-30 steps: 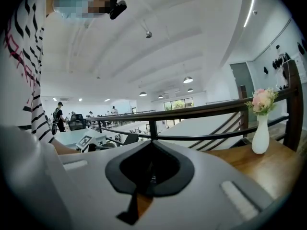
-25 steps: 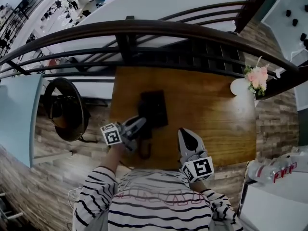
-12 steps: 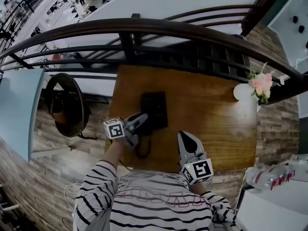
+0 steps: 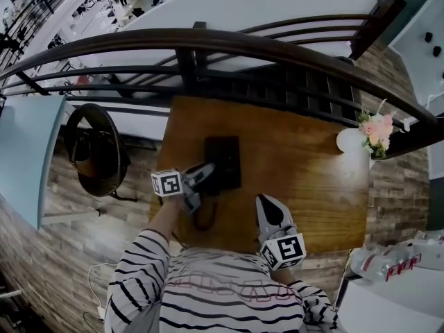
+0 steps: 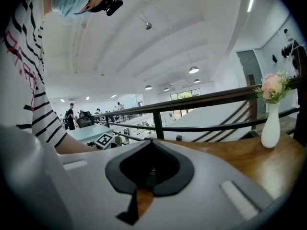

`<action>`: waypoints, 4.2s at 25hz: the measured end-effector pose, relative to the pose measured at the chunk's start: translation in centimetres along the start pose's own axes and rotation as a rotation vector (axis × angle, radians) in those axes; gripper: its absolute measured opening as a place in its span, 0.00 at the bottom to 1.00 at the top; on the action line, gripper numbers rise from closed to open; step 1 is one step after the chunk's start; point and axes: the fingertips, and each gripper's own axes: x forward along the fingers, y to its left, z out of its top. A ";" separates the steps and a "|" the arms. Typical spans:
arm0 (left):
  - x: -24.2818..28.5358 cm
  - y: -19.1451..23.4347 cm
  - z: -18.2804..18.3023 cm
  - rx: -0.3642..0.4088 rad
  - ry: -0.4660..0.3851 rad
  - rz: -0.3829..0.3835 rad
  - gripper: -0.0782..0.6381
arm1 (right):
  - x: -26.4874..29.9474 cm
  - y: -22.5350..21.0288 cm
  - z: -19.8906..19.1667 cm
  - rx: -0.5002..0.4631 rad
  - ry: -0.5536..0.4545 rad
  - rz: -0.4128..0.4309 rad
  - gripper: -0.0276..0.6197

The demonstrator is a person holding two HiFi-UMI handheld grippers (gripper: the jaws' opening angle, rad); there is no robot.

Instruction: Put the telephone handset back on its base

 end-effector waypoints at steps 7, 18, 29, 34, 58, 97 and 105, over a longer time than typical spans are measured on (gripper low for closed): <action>-0.1 0.9 0.0 -0.012 0.006 0.060 0.21 | -0.2 0.2 -0.1 -0.001 0.000 0.002 0.04; 0.4 1.9 0.1 -0.027 -0.008 0.093 0.21 | -0.6 0.2 -0.7 0.020 0.005 -0.012 0.04; 0.8 2.7 -0.4 -0.026 -0.008 0.142 0.21 | -1.2 -0.2 -0.9 0.038 0.005 -0.018 0.04; 1.1 2.5 -0.5 -0.020 -0.006 0.149 0.22 | -1.4 -0.3 -0.7 0.043 0.006 -0.014 0.04; 0.1 2.7 0.9 0.075 -0.045 0.252 0.27 | -0.4 0.3 -1.2 0.065 0.004 0.015 0.04; -1.3 3.1 -1.7 0.062 -0.039 0.310 0.18 | 0.3 0.1 -1.4 0.072 0.013 0.032 0.04; -1.0 2.7 -1.6 0.078 -0.038 0.312 0.19 | 0.3 -0.1 -1.4 0.076 0.017 0.030 0.04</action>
